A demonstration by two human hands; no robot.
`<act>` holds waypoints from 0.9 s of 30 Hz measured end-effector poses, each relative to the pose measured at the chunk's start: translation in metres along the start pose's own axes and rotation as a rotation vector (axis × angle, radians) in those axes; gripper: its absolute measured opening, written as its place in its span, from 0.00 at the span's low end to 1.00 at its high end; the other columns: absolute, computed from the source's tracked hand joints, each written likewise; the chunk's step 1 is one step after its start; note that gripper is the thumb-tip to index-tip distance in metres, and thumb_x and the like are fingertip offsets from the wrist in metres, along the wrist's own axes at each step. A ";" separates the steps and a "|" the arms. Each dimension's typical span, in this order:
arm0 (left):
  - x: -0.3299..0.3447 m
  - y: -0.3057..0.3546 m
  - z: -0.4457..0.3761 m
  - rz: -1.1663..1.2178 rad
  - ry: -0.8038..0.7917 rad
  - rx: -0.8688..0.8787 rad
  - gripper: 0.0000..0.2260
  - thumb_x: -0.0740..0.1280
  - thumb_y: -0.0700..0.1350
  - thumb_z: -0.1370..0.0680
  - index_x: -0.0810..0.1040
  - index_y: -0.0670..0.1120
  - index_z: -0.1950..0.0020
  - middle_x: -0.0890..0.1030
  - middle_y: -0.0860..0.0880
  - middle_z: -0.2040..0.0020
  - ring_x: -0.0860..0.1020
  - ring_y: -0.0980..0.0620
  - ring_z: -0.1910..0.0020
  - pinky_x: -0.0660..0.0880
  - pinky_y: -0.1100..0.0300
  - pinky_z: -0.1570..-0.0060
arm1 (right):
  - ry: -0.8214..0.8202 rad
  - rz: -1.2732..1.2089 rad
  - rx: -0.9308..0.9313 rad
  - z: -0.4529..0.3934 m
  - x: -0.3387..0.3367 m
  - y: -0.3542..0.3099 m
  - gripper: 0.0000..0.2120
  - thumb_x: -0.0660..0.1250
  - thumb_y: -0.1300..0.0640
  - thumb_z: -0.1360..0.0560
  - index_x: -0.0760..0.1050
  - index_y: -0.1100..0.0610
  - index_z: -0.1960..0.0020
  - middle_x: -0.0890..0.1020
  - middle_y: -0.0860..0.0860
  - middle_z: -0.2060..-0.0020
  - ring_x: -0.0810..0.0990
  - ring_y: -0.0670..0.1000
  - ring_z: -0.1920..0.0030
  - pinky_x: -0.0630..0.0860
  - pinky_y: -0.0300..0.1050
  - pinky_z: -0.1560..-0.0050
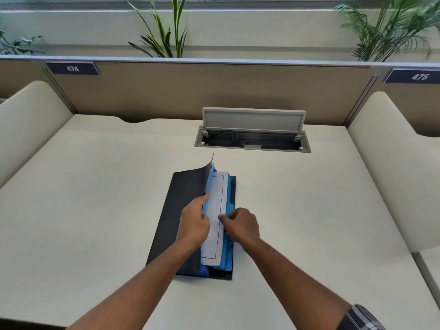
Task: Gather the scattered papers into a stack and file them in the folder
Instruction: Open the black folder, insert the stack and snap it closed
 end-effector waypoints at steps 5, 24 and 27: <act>0.019 -0.002 -0.002 -0.026 0.004 0.015 0.25 0.62 0.30 0.21 0.68 0.45 0.25 0.72 0.47 0.28 0.70 0.50 0.29 0.68 0.55 0.29 | 0.084 0.155 -0.015 -0.009 -0.039 0.026 0.18 0.70 0.42 0.25 0.78 0.49 0.38 0.85 0.48 0.47 0.83 0.51 0.47 0.78 0.46 0.50; 0.091 -0.020 0.000 -0.381 -0.114 0.039 0.23 0.63 0.45 0.20 0.65 0.53 0.25 0.60 0.45 0.21 0.71 0.43 0.29 0.74 0.51 0.37 | 0.089 -0.122 -0.096 -0.018 -0.039 0.035 0.06 0.73 0.55 0.24 0.83 0.56 0.50 0.87 0.50 0.58 0.86 0.50 0.56 0.83 0.53 0.48; 0.087 -0.026 0.000 -0.348 -0.089 0.043 0.21 0.62 0.45 0.19 0.67 0.47 0.26 0.68 0.47 0.25 0.69 0.47 0.28 0.70 0.53 0.31 | 0.097 -0.100 -0.109 -0.016 -0.039 0.034 0.08 0.73 0.53 0.24 0.83 0.55 0.47 0.87 0.47 0.56 0.85 0.45 0.56 0.83 0.46 0.48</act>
Point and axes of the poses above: each hand's wrist, its own z-axis away from the middle knuckle, its own x-axis out of the palm, y = z × x, the point moved 7 cm from there along -z, towards the middle knuckle
